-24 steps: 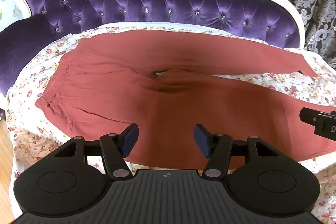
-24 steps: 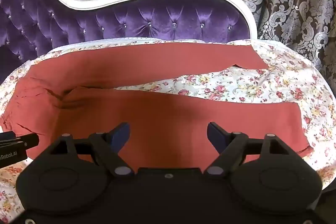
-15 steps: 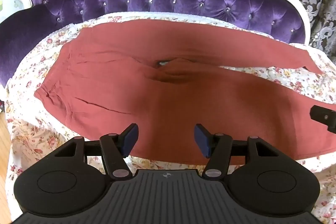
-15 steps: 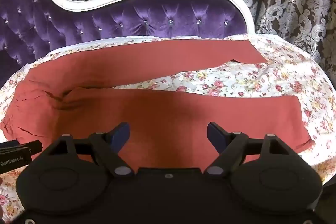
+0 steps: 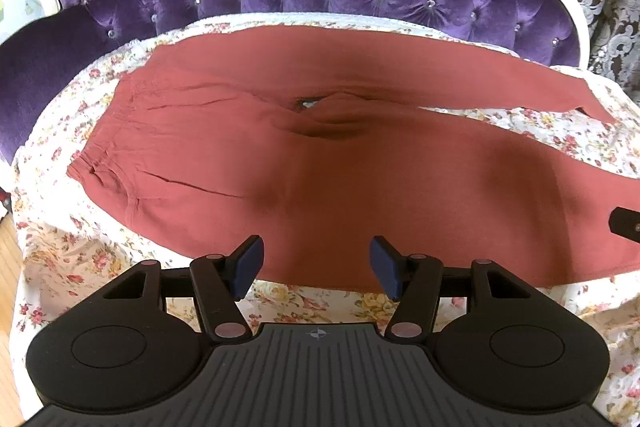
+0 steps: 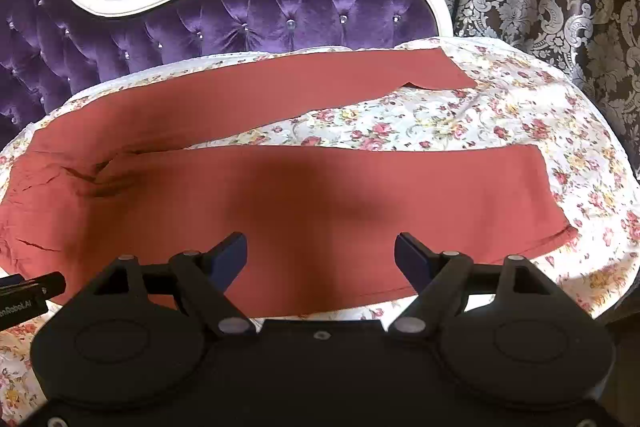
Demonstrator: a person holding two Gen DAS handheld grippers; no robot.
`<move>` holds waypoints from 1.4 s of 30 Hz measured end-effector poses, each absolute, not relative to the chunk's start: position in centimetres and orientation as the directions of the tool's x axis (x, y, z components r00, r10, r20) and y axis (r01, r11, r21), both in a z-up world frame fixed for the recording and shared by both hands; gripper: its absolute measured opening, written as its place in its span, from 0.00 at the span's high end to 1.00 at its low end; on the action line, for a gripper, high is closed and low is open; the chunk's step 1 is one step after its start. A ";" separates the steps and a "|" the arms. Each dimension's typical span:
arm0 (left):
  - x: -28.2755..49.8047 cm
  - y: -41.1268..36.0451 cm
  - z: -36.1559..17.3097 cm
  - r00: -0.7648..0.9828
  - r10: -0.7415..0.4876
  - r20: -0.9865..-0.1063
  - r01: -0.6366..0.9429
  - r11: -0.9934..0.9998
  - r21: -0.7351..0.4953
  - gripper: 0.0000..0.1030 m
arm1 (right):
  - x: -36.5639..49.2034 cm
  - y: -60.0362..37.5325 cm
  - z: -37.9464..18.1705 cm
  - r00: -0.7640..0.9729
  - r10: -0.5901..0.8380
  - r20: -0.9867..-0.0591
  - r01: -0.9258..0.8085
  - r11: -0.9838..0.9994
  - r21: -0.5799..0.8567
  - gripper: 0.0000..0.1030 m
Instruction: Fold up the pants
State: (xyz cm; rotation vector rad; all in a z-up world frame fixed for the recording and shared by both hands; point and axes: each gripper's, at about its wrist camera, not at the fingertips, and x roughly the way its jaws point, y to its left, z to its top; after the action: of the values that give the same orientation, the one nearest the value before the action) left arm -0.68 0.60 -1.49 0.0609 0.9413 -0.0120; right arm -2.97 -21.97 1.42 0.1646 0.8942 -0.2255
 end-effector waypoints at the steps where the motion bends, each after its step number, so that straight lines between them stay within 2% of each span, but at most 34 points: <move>1: -0.7 0.5 -1.3 0.592 0.021 -0.806 0.037 0.998 0.053 0.45 | -3.0 -21.9 1.5 0.604 -0.128 -0.786 0.265 0.963 0.046 0.21; 34: -3.4 -0.3 0.1 0.642 0.023 -0.766 0.048 0.996 0.070 0.45 | -5.4 -22.3 2.2 0.638 -0.094 -0.765 0.263 0.959 0.101 0.21; 42: -3.5 0.4 0.8 0.654 0.036 -0.756 0.009 0.998 0.055 0.45 | -5.0 -22.6 2.3 0.621 -0.112 -0.776 0.263 0.962 0.072 0.21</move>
State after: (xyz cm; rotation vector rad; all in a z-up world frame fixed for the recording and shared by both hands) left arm -3.53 0.40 0.81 0.0557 0.8581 0.0150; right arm -5.02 -22.56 2.26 0.1855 0.8757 -0.2167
